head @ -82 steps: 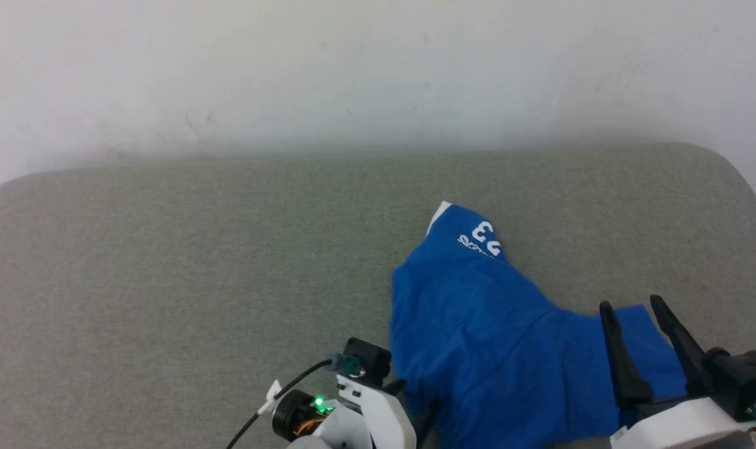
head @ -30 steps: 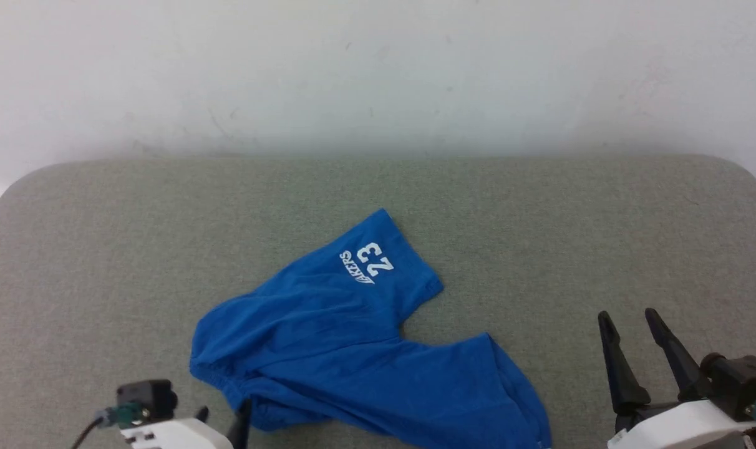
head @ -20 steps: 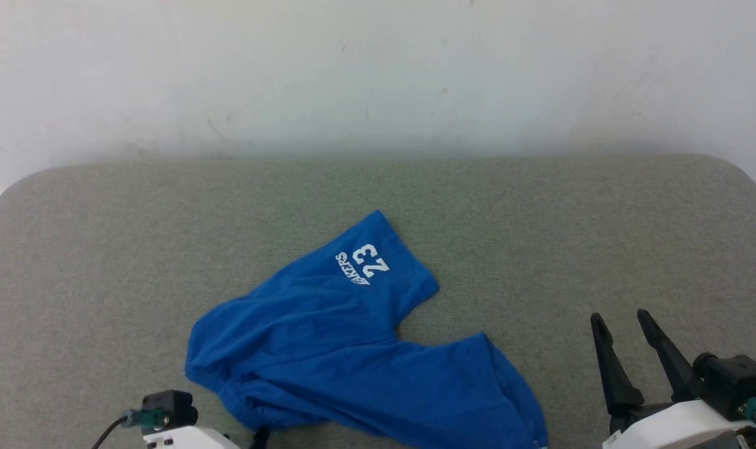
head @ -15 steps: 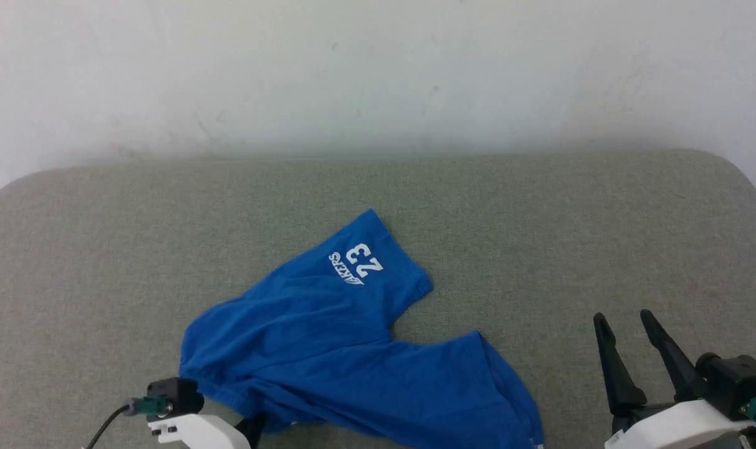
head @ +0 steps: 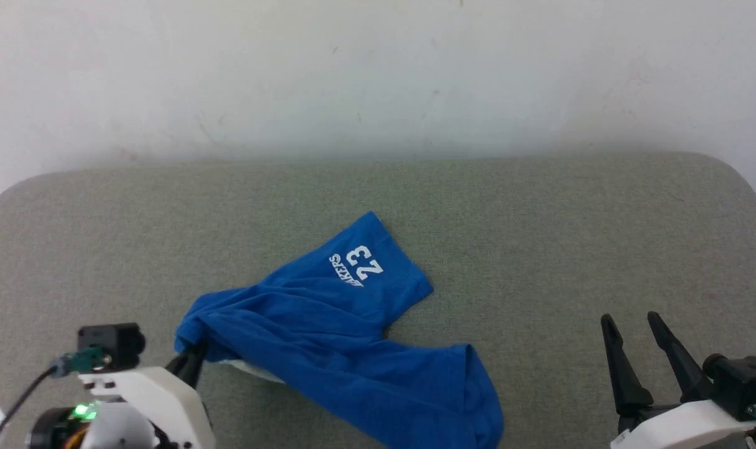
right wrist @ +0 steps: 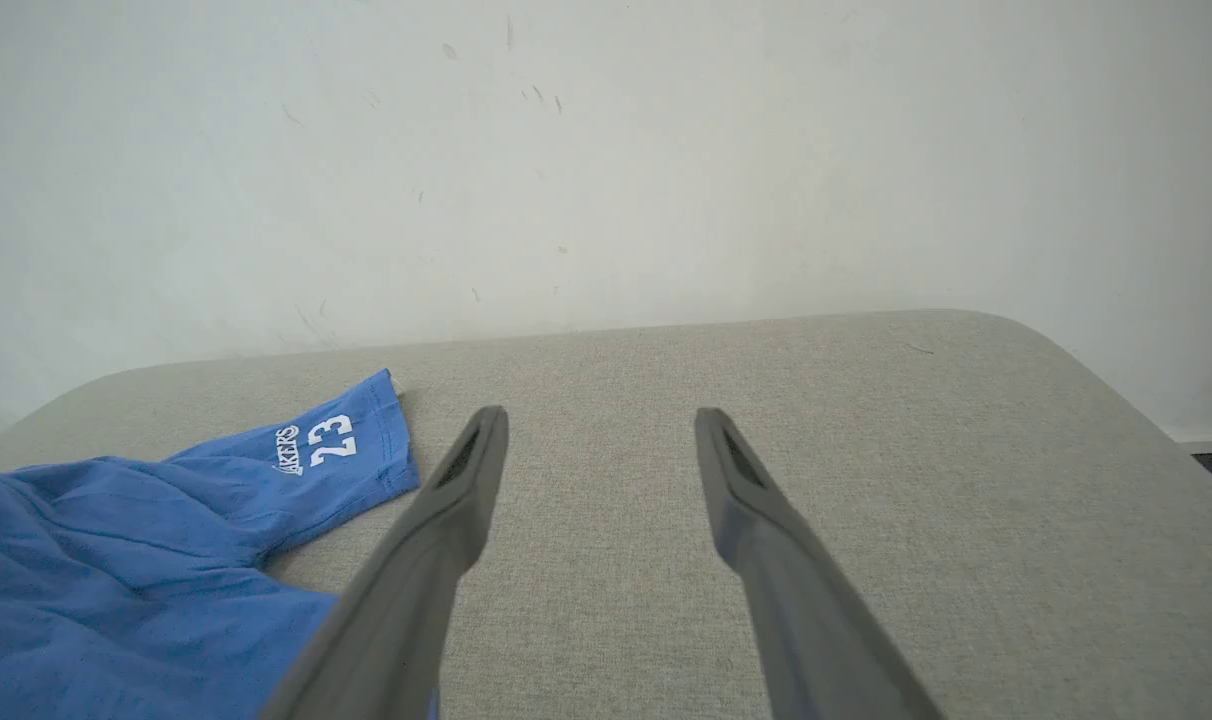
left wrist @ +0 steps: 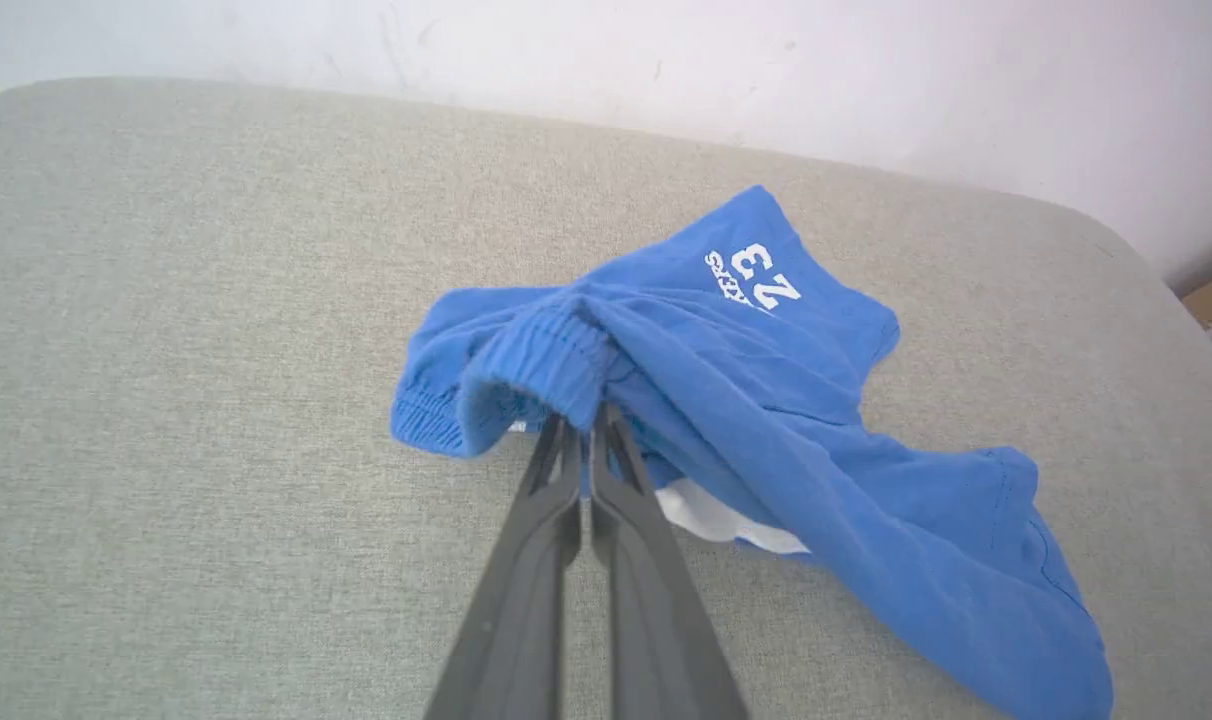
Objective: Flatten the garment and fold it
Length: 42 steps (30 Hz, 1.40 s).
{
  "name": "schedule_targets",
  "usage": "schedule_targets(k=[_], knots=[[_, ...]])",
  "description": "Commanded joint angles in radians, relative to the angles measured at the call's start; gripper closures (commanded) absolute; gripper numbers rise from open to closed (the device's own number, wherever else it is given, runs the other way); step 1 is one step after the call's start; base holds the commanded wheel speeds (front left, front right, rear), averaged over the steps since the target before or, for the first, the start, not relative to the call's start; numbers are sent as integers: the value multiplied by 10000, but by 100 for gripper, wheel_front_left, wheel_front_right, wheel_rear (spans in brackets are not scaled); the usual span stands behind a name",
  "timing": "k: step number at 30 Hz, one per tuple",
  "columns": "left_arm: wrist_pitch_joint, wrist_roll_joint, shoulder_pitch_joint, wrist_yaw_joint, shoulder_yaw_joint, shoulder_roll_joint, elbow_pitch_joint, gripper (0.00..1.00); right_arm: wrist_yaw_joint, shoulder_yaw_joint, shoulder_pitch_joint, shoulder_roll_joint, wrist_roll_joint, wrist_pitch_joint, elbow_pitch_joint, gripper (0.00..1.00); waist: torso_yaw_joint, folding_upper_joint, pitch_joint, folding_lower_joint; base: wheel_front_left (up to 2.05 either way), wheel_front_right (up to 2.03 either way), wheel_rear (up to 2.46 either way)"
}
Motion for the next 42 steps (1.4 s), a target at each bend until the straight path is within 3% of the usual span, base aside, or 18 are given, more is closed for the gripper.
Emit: schedule_targets(k=[1, 5, 8, 12, 15, 16, 17, 24, 34, 42], knots=[[263, 115, 256, 270, 215, 296, -397, 100, -9, -44, 75, 22, 66, -15, 26, 0, -9, 0, 1, 0, 0, 0, 0], [1150, -43, 1336, 1017, 1003, 1035, -698, 100, -9, -77, 98, 22, 97, -30, 61, 0, -62, 0, 50, 0, 0, 0, 0], [1458, -397, 2131, 1381, 1413, 1069, -345, 100, -9, -77, 73, 22, 131, -57, 88, 0, -101, 0, 140, 0, 0, 0, 0], [1318, -654, 2504, 1452, 1565, 828, 179, 100, -9, -82, 1, 22, 138, -81, 131, 0, -115, 0, 242, 0, 0, 0, 0], [950, -915, 2534, 1251, 1567, 453, 612, 100, -9, -93, -38, 22, 111, -78, 124, 0, -104, 0, 306, 0, 0, 0, 0], [793, -958, 2486, 1176, 1549, 329, 714, 95, -9, -106, -49, 22, 95, -75, 128, 0, -91, 0, 313, 0, 0, 0, 0], [621, -989, 2418, 1119, 1520, 184, 752, 0, -9, -112, -54, 22, 71, -65, 131, 0, -67, 0, 308, 0, 0, 0, 0], [-1686, -191, 1637, 966, 1680, -337, 678, 0, -9, -27, 25, 22, -85, 103, 59, 0, 146, 0, 90, 0, 0, 0, 0], [-5693, 1496, 912, -171, 773, -853, 723, 0, -9, 824, 85, 22, -109, 863, 225, 0, 394, 0, -173, 0, 0, 0, 0], [-6449, 2269, 866, -656, 379, -1151, 864, 0, -9, 2787, -585, -83, 697, 2999, 1600, 0, 705, 0, -197, 0, 0, 0, 0]])
